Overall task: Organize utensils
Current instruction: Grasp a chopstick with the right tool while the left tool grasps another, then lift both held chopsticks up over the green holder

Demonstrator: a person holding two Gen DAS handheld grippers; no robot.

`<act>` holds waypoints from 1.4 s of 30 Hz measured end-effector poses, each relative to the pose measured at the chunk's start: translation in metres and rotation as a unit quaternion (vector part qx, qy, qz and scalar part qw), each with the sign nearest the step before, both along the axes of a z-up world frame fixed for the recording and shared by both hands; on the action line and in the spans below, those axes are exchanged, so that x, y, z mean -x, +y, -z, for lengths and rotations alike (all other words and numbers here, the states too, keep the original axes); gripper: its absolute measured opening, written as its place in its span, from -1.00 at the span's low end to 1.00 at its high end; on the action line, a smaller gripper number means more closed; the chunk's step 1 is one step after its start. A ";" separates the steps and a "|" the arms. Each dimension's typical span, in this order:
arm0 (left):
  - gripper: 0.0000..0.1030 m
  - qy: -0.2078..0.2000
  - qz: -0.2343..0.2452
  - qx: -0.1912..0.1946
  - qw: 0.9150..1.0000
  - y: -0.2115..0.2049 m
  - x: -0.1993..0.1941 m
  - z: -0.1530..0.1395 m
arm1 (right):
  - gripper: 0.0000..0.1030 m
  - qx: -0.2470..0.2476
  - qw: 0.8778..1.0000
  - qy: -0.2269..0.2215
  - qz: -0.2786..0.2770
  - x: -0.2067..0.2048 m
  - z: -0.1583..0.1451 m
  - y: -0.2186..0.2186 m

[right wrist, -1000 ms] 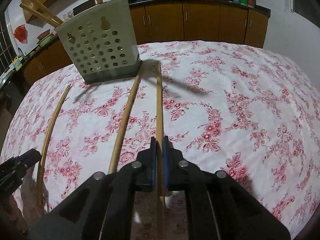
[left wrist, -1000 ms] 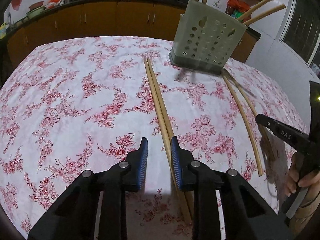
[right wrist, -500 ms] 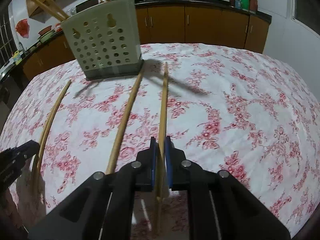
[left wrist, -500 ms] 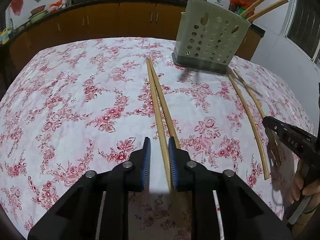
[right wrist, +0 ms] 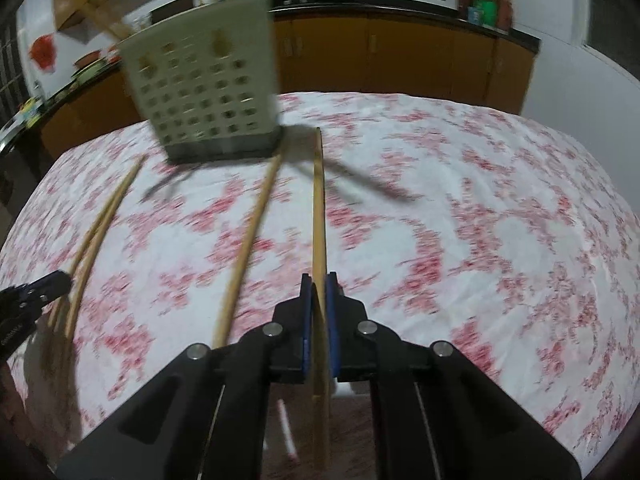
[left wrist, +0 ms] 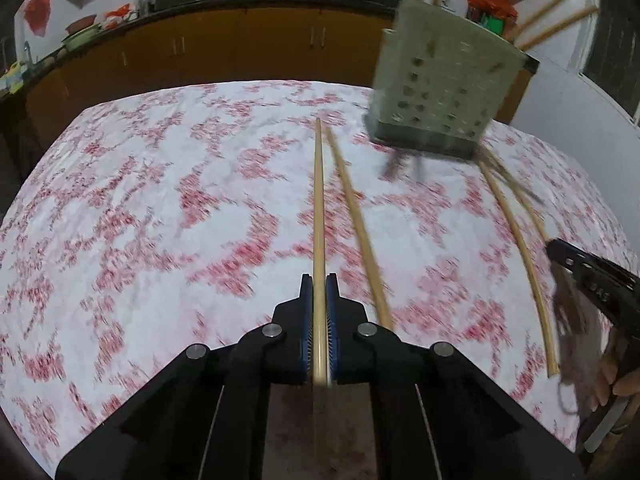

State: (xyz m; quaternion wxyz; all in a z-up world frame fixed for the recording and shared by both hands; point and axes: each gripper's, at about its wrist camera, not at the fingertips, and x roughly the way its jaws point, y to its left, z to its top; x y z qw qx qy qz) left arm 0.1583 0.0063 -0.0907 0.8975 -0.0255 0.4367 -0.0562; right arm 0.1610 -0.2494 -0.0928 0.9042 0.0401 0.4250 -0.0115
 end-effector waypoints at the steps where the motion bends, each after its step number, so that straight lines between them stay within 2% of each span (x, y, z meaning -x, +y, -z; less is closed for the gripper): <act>1: -0.86 -0.001 -0.004 0.001 1.000 0.004 -0.004 0.000 | -0.83 -0.002 1.000 0.000 0.008 -0.001 0.000 -0.005; 5: -0.85 -0.007 -0.007 0.009 1.000 0.012 -0.009 0.001 | -0.83 -0.013 1.000 -0.001 0.012 -0.003 0.001 -0.014; 24: -0.84 -0.005 -0.008 0.029 1.000 0.017 -0.009 0.001 | -0.79 -0.002 1.000 0.001 0.003 -0.003 0.002 -0.009; 42: -0.84 -0.005 -0.009 0.028 1.000 0.017 -0.009 0.001 | -0.79 -0.004 1.000 0.001 0.002 -0.004 0.001 -0.009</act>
